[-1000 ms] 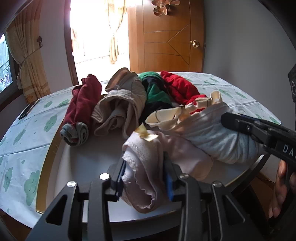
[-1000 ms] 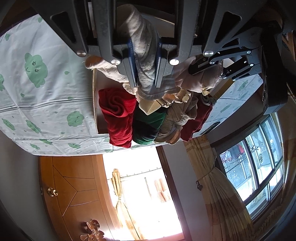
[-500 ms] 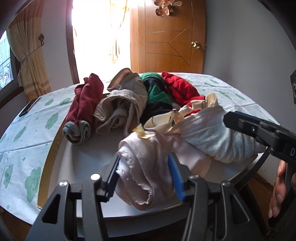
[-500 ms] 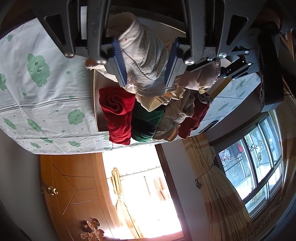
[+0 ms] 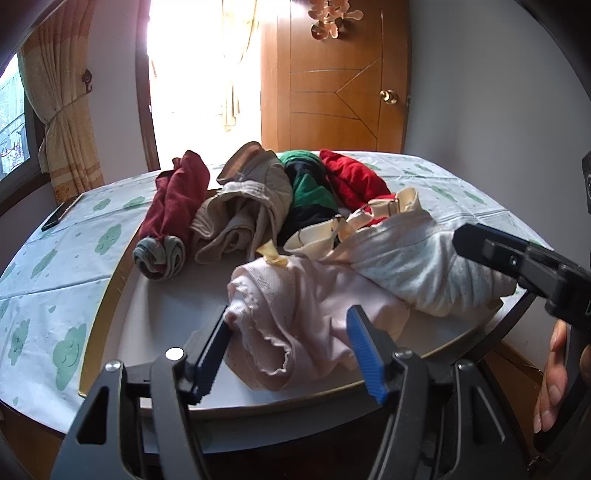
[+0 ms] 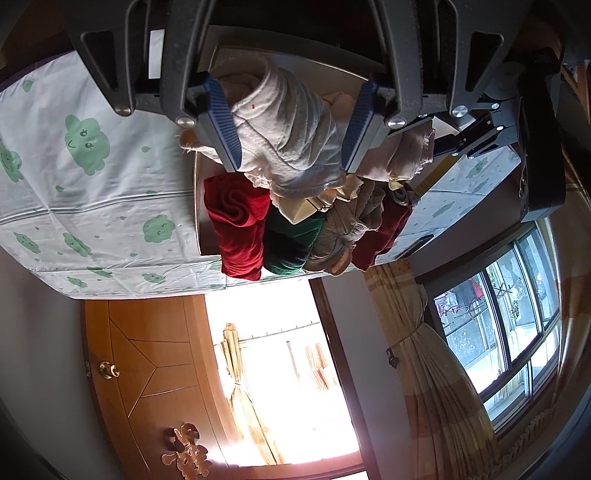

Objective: Take underwear out of drawer
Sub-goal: 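Lower both garments into the tray and open both grippers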

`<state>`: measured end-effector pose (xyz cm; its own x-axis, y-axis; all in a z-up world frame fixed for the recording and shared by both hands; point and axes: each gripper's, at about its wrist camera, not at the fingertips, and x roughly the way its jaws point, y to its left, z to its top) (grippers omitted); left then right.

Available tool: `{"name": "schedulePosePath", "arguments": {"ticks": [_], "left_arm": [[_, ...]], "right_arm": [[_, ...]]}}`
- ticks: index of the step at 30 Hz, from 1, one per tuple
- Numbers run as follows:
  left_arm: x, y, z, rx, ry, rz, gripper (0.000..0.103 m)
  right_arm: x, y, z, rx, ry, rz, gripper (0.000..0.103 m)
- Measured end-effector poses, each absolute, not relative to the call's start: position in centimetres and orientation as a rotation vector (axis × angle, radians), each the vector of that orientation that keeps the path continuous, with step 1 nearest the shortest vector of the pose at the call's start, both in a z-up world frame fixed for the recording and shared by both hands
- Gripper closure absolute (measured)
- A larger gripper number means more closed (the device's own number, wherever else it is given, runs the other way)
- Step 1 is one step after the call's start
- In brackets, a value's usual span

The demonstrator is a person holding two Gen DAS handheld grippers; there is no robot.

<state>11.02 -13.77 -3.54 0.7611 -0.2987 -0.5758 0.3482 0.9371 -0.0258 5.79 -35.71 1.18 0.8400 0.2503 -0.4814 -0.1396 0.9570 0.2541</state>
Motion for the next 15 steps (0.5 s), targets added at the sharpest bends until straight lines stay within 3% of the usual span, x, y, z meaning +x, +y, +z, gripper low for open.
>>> {"name": "schedulePosePath", "arguments": {"ticks": [15], "left_arm": [[8.8,-13.3,-3.2,0.064,0.568,-0.357,0.039]], "right_arm": [[2.3,-34.9,1.7,0.209,0.477,0.247,0.042]]}}
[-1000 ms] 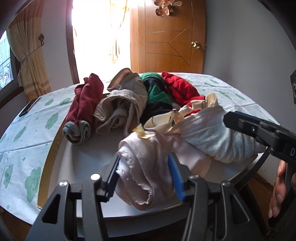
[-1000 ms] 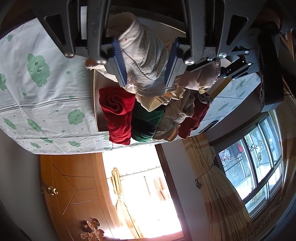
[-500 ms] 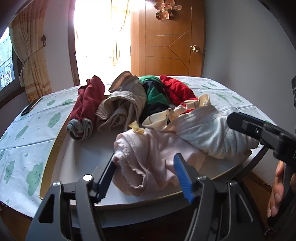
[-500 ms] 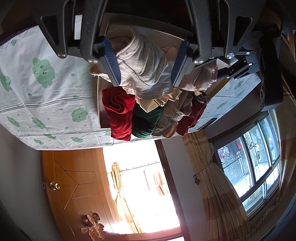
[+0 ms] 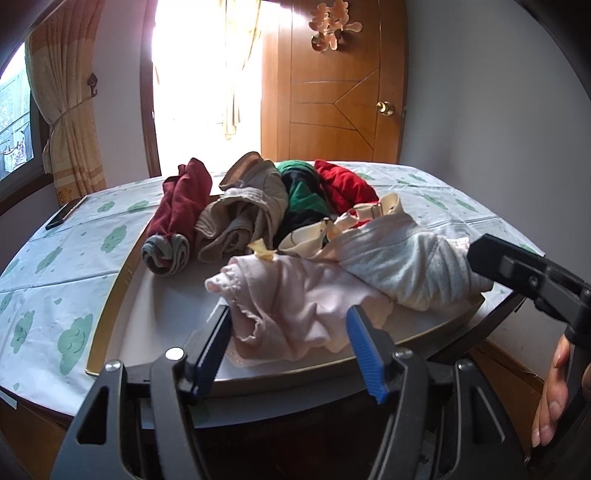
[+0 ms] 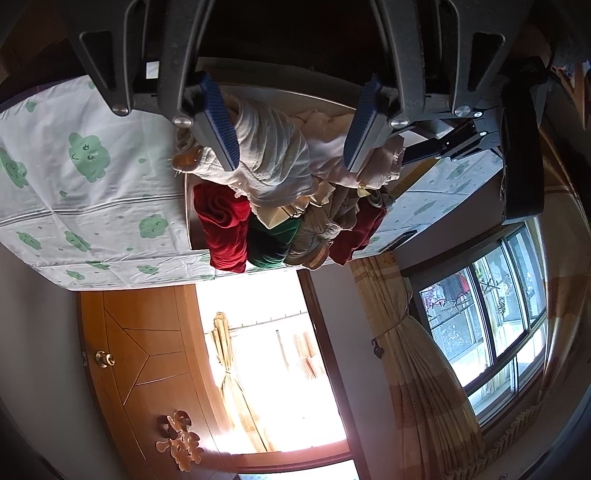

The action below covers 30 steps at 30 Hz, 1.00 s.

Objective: Take underwear out of drawer
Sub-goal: 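Lower both garments into the tray and open both grippers, then withdraw both tools from the tray and lower them into the drawer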

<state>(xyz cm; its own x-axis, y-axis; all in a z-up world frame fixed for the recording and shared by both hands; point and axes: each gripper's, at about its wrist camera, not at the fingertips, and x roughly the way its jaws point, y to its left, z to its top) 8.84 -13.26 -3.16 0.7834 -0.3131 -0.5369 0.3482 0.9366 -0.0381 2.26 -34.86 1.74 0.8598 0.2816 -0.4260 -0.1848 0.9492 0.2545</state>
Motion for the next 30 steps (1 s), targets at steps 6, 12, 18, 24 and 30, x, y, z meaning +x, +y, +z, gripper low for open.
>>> {"name": "schedulePosePath", "arguments": {"ticks": [6,12,18,24,30], "left_arm": [[7.9,-13.2,-3.1,0.061,0.553,-0.364,0.039],[7.0,-12.9,-3.2,0.056,0.543,-0.370,0.039],[6.1,-12.7,-3.4,0.063,0.527,-0.365,0.039],[4.8,-12.7,-4.1,0.071,0.526,-0.374,0.033],[4.0,-12.3,-5.5,0.065,0.551,-0.375,0.032]], "right_arm": [[0.8,-33.9,1.8,0.191,0.453,0.271,0.040],[-0.7,-32.9,1.7,0.159,0.441,0.306,0.040],[-2.6,-32.1,1.3,0.110,0.429,0.316,0.039],[-3.9,-32.0,0.0,0.091,0.433,0.310,0.038],[-4.7,-32.4,-1.8,0.088,0.461,0.288,0.038]]}}
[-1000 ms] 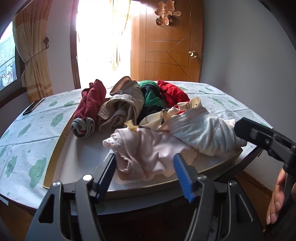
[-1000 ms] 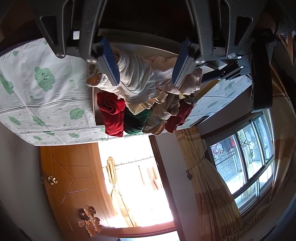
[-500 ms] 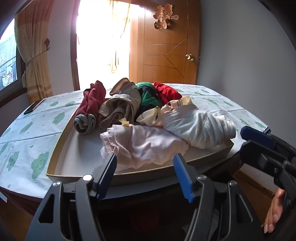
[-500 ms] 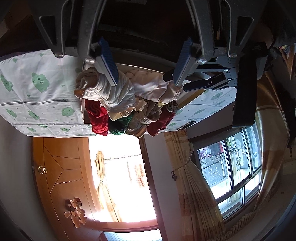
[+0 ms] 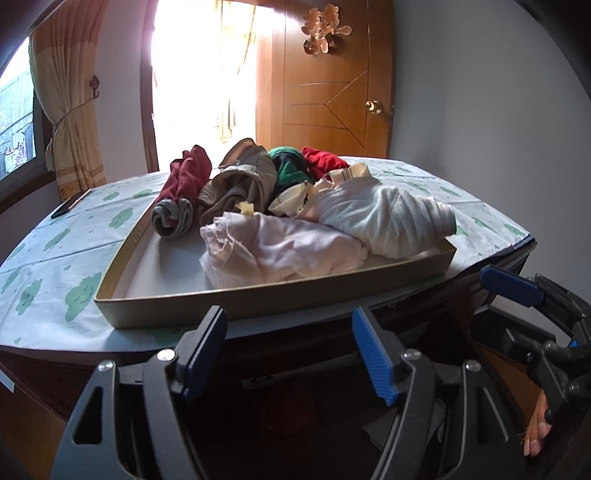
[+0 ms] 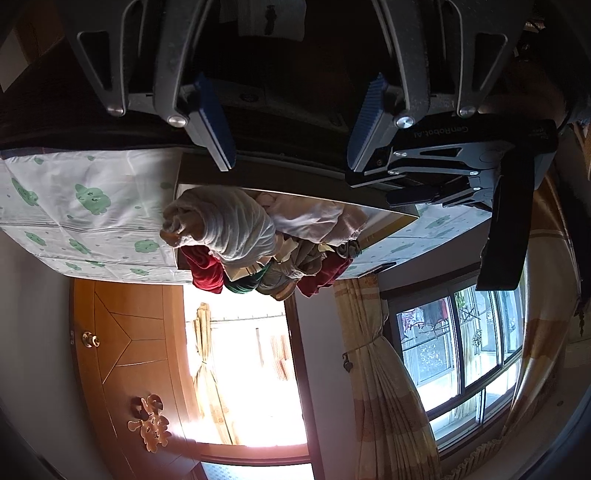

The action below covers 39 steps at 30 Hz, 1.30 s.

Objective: Take underwear out of drawer
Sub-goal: 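Withdraw both tools from the tray and lower them into the drawer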

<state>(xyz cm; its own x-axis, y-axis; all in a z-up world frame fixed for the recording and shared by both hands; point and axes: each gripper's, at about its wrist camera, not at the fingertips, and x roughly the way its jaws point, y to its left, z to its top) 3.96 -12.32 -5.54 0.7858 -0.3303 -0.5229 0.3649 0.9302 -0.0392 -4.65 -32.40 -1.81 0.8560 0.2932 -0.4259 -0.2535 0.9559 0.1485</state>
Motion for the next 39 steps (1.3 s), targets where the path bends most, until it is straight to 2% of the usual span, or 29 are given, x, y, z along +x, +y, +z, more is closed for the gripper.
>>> {"name": "schedulePosePath", "arguments": {"ticks": [15,21,24,31,39], "left_arm": [[2.8,-11.3,-9.0,0.143,0.632,-0.384,0.027],[3.5,-12.2,-10.3,0.211,0.743,-0.424,0.027],[4.0,-13.2,-11.7,0.258,0.841,-0.444,0.027],[4.4,-14.4,-13.9,0.328,0.970,-0.492,0.027],[5.4,-14.8,-14.5,0.392,0.992,-0.502,0.028]], "right_arm": [[-5.0,-34.1,-3.7,0.129,0.488,0.258,0.037],[-4.9,-34.9,-4.3,0.163,0.519,0.254,0.036],[-4.6,-35.1,-4.6,0.167,0.542,0.248,0.029],[-4.0,-35.2,-5.9,0.163,0.630,0.279,0.028],[-3.5,-35.6,-7.5,0.191,0.708,0.292,0.028]]}}
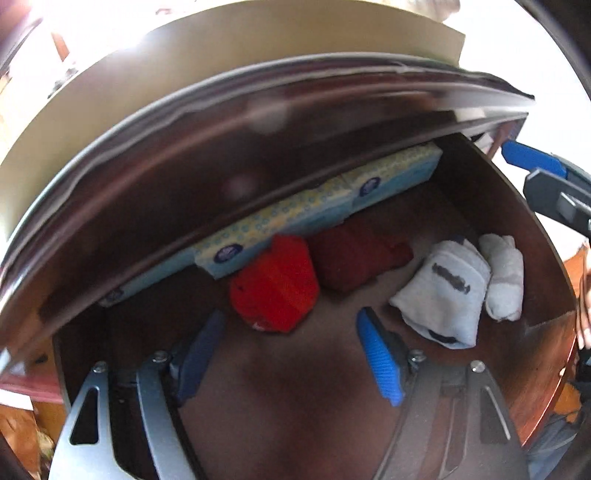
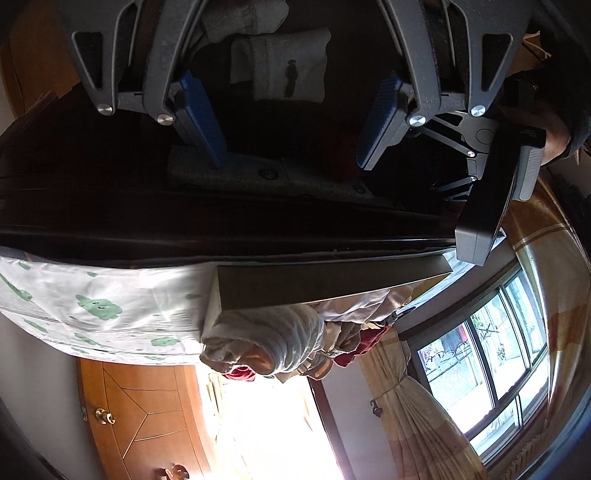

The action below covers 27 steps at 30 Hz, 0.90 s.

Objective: Take underwear out of drawer
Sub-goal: 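Withdraw both tools from the tray and lower them into the drawer, then grasp the bright red sock with the left gripper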

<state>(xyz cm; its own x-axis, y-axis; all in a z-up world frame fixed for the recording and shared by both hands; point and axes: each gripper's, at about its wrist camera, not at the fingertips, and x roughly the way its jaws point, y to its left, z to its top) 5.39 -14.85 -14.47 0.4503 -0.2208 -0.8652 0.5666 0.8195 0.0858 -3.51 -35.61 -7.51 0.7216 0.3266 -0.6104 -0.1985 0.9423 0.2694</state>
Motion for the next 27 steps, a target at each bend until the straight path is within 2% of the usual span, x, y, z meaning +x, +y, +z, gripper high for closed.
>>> {"name": "schedulePosePath", "arguments": {"ticks": [3,6,10,17,23,24,25,27], "left_arm": [[5.6,-16.1,-14.6,0.480,0.966,-0.518,0.031],[5.1,-17.5,-15.0,0.607,0.923,-0.533,0.039],[4.5,-18.6,-15.8,0.739,0.886,-0.565,0.042],[5.3,-19.2,-17.3,0.823,0.902,-0.586,0.056],[5.4,-19.8,-18.4,0.852,0.900,-0.599,0.056],[5.3,-19.7,-18.5,0.850,0.904,-0.605,0.059],[5.3,-19.7,-18.6,0.856,0.911,-0.603,0.079],[5.2,-19.5,-18.4,0.863,0.924,-0.607,0.084]], "right_arm": [[-3.4,-36.0,-7.8,0.220,0.719,0.288,0.028],[-3.5,-36.1,-7.9,0.234,0.727,0.276,0.028],[-3.4,-35.6,-7.9,0.230,0.732,0.276,0.028],[-3.3,-35.9,-8.0,0.239,0.738,0.274,0.028],[-3.1,-36.1,-8.1,0.241,0.742,0.272,0.028],[-3.1,-36.1,-8.1,0.241,0.744,0.272,0.028],[-3.0,-36.1,-8.2,0.242,0.745,0.272,0.028],[-2.9,-36.2,-8.2,0.244,0.748,0.273,0.028]]}}
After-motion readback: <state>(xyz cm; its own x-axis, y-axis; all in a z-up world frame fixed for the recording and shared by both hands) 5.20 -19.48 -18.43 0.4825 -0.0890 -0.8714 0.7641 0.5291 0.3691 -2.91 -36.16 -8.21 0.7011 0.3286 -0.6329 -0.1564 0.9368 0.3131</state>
